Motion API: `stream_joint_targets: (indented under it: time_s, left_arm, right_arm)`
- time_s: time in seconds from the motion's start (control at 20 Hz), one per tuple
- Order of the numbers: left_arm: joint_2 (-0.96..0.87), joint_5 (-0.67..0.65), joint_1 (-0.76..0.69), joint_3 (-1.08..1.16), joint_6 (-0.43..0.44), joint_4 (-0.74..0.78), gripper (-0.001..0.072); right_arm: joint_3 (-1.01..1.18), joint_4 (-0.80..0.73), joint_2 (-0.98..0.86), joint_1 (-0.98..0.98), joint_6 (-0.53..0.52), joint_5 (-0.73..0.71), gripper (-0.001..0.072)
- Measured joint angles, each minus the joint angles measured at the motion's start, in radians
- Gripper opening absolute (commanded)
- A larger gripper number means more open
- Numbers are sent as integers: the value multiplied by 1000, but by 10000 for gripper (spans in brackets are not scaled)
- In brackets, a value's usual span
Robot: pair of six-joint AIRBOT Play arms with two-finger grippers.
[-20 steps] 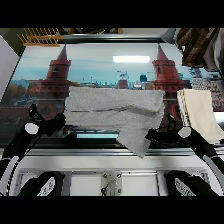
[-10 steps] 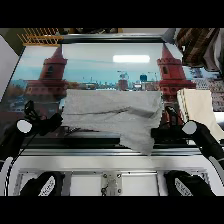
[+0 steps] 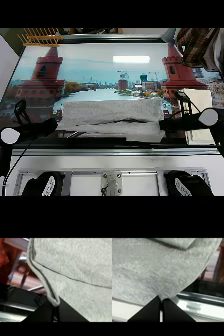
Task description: Fold the clothes and pants, and hang the long-sleeved shirts on hangers.
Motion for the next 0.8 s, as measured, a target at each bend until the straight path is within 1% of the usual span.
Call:
stream_joint_targets:
  time_s: [0.15,0.3,0.6,0.8]
  left_arm:
    - [-66,3,0,42,5,0,10]
    - [-188,32,-3,114,15,1,10]
    - [-530,108,-87,311,45,8,10]
    - [-730,135,-108,432,28,11,10]
  right_arm:
    - [111,-6,-106,0,3,-16,19]
    - [194,-6,-233,1,11,-67,19]
    - [253,21,-426,2,31,-246,19]
    - [259,32,-506,2,57,-369,19]
